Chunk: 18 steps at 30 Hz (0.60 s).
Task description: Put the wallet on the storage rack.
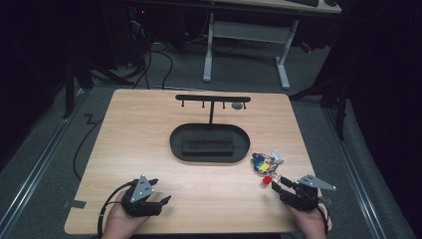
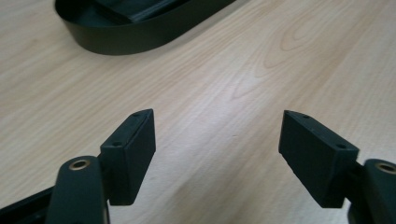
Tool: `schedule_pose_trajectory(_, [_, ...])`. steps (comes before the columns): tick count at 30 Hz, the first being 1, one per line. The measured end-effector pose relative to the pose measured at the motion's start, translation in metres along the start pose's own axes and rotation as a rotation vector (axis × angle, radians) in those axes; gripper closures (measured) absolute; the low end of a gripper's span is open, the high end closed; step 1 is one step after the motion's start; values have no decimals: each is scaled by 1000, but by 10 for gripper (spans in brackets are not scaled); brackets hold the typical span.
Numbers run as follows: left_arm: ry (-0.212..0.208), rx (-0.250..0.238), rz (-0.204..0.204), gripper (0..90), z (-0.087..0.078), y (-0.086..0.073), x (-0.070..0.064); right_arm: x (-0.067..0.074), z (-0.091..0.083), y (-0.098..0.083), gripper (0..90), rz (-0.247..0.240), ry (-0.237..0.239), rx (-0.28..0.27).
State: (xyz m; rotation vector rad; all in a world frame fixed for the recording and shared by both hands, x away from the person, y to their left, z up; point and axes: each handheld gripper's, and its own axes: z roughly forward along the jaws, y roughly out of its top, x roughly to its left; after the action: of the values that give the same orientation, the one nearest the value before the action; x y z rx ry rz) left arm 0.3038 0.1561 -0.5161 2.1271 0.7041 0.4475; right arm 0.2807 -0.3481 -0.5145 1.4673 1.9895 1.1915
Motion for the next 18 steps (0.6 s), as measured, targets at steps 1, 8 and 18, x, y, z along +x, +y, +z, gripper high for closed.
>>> schedule_pose_trajectory(1, [-9, -6, -11, 268, -1, 0, 2, 1, 0, 0, 534, -1, 0, 4])
schedule_pose_trajectory(8, [-29, -75, -48, 265, -8, 2, 6, 11, 2, 2, 520, -30, -27, 17])
schedule_pose_trajectory(18, [-55, -130, -27, 265, -9, 6, 2, 21, 11, 16, 458, -137, -72, 105])
